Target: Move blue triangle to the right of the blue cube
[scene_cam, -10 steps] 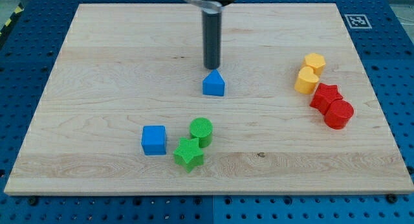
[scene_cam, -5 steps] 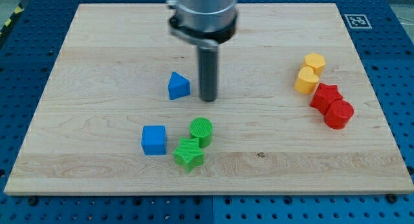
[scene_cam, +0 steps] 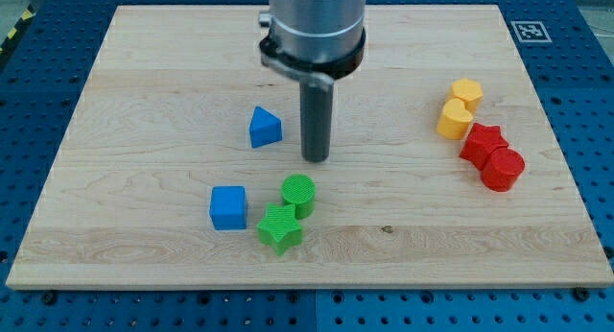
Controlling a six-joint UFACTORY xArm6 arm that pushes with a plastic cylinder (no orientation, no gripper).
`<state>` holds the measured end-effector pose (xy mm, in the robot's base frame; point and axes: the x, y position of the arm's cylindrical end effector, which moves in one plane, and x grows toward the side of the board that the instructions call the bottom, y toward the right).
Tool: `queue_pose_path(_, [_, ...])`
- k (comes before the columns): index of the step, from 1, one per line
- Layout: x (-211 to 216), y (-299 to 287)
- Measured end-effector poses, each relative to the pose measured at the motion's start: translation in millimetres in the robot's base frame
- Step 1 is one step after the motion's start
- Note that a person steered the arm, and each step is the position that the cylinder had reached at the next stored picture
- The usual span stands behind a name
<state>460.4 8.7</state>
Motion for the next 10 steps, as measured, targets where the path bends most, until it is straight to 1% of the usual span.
queue_pose_path(1, [-43.5, 0.7])
queue_pose_path(2, [-50.8, -20.9])
queue_pose_path(3, [-9.6, -40.1])
queue_pose_path(4, [29.2, -42.3])
queue_pose_path(5, [-4.3, -28.6])
queue_pose_path(6, [-42.5, -28.8])
queue_pose_path(7, [-56.1, -39.7])
queue_pose_path(8, [-21.6, -44.9])
queue_pose_path(9, [39.3, -45.0])
queue_pose_path(10, [60.3, -45.0])
